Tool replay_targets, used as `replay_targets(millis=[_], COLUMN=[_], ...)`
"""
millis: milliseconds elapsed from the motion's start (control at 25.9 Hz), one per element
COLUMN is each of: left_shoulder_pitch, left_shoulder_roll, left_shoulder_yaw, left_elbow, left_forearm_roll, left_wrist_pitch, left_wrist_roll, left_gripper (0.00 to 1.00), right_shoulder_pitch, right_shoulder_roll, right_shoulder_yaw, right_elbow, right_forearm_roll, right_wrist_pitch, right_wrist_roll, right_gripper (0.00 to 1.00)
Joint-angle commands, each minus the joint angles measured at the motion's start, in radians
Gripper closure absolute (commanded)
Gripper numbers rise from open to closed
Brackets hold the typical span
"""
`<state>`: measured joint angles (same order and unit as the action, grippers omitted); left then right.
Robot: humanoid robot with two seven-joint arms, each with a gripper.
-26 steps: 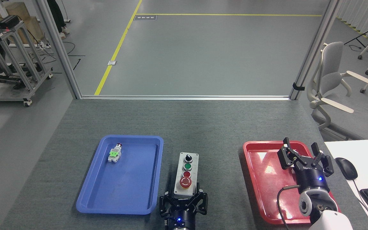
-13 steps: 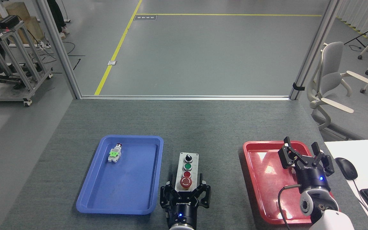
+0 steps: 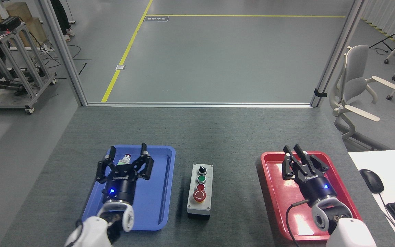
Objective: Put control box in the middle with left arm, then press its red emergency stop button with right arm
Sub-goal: 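Open the left gripper and withdraw it toward the blue tray, then move the right gripper to the control box and press its red button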
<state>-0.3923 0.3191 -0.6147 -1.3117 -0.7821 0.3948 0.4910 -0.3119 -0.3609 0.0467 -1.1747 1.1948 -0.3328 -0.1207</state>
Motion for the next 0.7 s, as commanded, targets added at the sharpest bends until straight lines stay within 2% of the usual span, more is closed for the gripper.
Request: replay_targets(millis=[0, 155, 309, 657], left_shoulder_pitch=[0.023, 0.081, 0.082, 0.122], left_shoulder_roll=[0.097, 0.113, 0.118, 0.115], left_shoulder_yaw=[0.176, 0.329, 0.383, 0.42], left_elbow=[0.032, 0.032, 0.081, 0.08], left_forearm_roll=[-0.042, -0.135, -0.141, -0.137], left_wrist_pitch=[-0.274, -0.338, -0.415, -0.447], left_wrist_roll=[-0.086, -0.137, -0.138, -0.152], left_gripper=[0.01, 0.0, 0.0, 0.0], right_shoulder_pitch=[-0.039, -0.056, -0.058, -0.061], right_shoulder_roll=[0.005, 0.01, 0.005, 0.068], right_shoulder_yaw=[0.116, 0.283, 0.424, 0.444], right_elbow=[0.012, 0.026, 0.04, 0.09], right_forearm_roll=[0.0, 0.009, 0.011, 0.009], right_wrist_pitch=[-0.069, -0.072, -0.107, -0.114], right_wrist_roll=[0.006, 0.009, 0.009, 0.012], right_gripper=[1.0, 1.0, 1.0, 1.0])
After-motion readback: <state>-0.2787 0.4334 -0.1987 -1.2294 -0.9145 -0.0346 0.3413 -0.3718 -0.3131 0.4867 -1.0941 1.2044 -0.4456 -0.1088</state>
